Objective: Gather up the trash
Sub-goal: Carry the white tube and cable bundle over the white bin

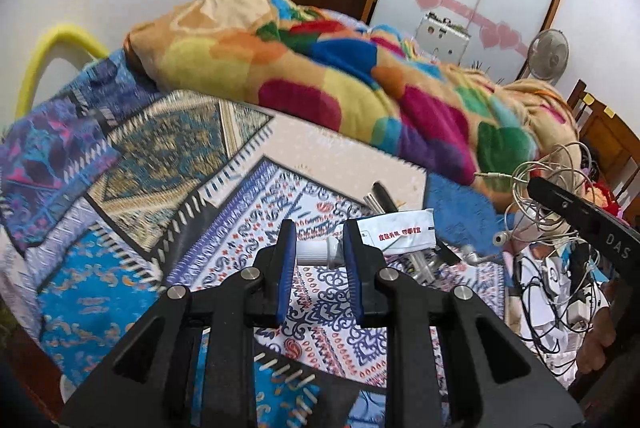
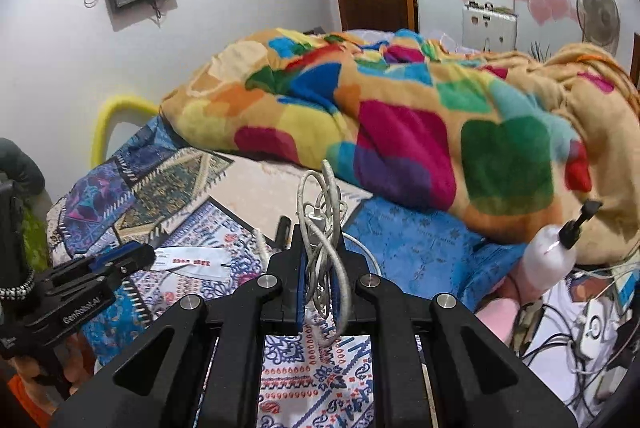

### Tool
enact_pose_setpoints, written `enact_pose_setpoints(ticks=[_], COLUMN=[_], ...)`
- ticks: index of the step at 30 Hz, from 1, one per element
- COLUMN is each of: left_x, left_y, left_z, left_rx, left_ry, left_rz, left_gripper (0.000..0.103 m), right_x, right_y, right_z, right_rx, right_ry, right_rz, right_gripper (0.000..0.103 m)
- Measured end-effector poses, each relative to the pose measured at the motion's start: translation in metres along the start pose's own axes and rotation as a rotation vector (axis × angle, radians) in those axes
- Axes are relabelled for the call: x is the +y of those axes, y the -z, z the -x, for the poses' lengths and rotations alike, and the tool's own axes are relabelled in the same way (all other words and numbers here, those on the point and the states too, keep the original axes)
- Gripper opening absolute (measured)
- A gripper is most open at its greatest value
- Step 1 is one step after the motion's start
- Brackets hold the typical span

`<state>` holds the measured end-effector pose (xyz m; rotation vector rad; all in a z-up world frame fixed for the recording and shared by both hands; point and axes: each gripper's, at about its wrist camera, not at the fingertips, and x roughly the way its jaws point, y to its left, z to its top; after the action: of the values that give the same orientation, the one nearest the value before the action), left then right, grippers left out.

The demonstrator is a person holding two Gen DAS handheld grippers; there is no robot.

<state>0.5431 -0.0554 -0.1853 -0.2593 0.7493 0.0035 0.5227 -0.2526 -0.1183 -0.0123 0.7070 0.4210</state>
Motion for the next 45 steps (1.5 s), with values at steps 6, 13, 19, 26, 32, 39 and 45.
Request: enact_pose_setpoints(ticks=[6, 13, 19, 26, 32, 39, 45], left_x=[-0.006, -0.004, 0.005, 0.030, 0.061, 0.105, 0.148], left_y=[-0.009, -0.007, 0.004, 0.028, 0.053, 0.081, 0.104], left_z=[0.049, 0.103, 0.141, 0.196, 0.239, 0.288, 0.321], left_rx=[-0.047, -0.078, -0.089, -0.104, -0.112, -0.132, -0.131], left_ry=[-0.006, -0.015, -0.033, -0.087, -0.136, -0.208, -0.265], left_rz=[-0.033, -0.041, -0.041, -0.036, -0.008, 0.029, 0.079], left_gripper=[0.023, 0.023, 0.023, 0.023, 0.023, 0.023, 0.023], right_x=[0.017, 0.045, 0.075, 0.119, 0.157, 0.201, 0.244], right_y=[-0.009, -0.008, 0.004, 0.024, 0.040, 0.060, 0.072], right_z=[0.035, 0.074, 0.105, 0.132, 0.154, 0.161, 0.155], right_rx=[-0.039, -0.071, -0.092, -0.079, -0.081, -0.070, -0.038], right_ry=[-0.016, -0.043, -0.100, -0.126, -0.155, -0.203, -0.252], right_rz=[0.021, 0.071, 0.082, 0.163, 0.220, 0.255, 0.298], right_gripper=[0.009, 0.009, 0.009, 0.009, 0.009, 0.009, 0.009])
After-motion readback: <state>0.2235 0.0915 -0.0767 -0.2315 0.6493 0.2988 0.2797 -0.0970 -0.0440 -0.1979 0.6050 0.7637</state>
